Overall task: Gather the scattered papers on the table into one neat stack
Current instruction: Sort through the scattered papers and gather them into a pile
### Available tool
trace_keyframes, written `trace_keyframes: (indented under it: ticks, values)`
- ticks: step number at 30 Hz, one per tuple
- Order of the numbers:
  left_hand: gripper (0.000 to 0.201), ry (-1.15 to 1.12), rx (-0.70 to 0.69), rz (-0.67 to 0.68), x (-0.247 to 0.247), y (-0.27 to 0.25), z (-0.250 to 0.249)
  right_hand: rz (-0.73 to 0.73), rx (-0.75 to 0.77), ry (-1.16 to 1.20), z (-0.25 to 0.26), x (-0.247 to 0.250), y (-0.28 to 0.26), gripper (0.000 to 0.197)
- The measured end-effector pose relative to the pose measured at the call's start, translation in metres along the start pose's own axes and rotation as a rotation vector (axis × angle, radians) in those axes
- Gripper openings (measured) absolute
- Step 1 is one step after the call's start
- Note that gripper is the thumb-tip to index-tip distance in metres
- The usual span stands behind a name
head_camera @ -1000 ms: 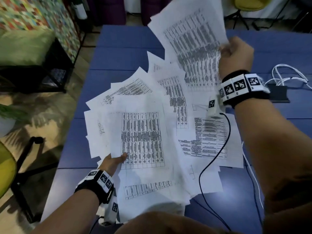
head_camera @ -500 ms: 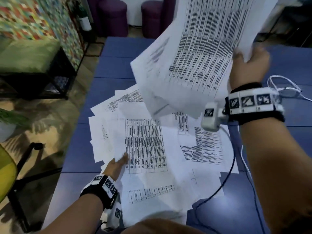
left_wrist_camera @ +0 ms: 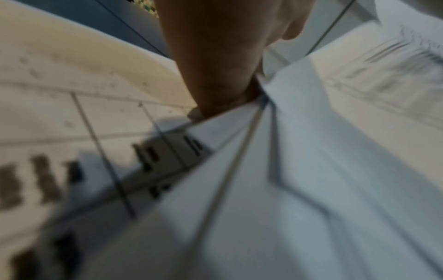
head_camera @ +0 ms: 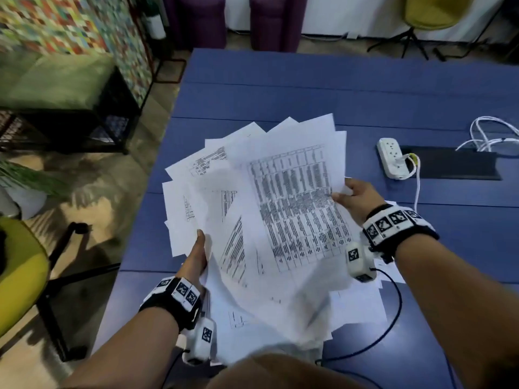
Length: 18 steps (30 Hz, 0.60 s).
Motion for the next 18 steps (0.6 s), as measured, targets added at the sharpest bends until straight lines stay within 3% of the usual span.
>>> trace_keyframes:
  ticks: [1, 4, 5, 7, 10, 12, 14, 16, 18]
  values:
    - [0.079, 0.051, -0.019, 0.056, -0.006, -0.003, -0.002, 0.051, 0.007, -0.034, 0.001, -0.010, 0.003, 0.014]
    - [0.083, 0.037, 0.094, 0.181, -0.012, -0.003, 0.012, 0.159, 0.009, -0.195, 0.006, -0.035, 0.008, 0.057]
    - [0.087, 0.039, 0.112, 0.205, -0.009, 0.001, 0.017, 0.175, -0.013, -0.235, 0.004, -0.042, 0.011, 0.062]
    - [0.090, 0.067, 0.078, 0.209, -0.007, 0.007, 0.020, 0.205, -0.009, -0.252, 0.003, -0.059, 0.013, 0.061]
    - [0.102, 0.209, -0.140, 0.181, -0.008, -0.002, 0.006, 0.192, 0.012, -0.202, 0.004, -0.084, 0.013, 0.056]
    - [0.092, 0.301, -0.257, 0.179, -0.008, -0.001, 0.002, 0.137, 0.025, -0.133, 0.005, -0.096, 0.011, 0.047]
    - [0.094, 0.326, -0.284, 0.122, -0.002, 0.010, 0.002, 0.079, 0.029, -0.053, 0.005, -0.102, 0.008, 0.039]
    - [0.116, 0.321, -0.300, 0.099, 0.001, 0.022, 0.005, -0.034, 0.010, 0.036, -0.002, -0.097, 0.009, 0.034]
    - [0.125, 0.262, -0.277, 0.106, 0.005, 0.032, 0.010, -0.192, -0.039, -0.046, -0.020, -0.078, 0.013, 0.027]
Point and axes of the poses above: each hand's wrist, its own y-axis towards the middle knuckle, its own x-axis out of the back of the hand, z = x × y, the point moved 9 cm from there along y, towards the middle knuckle, and after that the axes turned 9 degrees about -z, right-handed, at the moved point
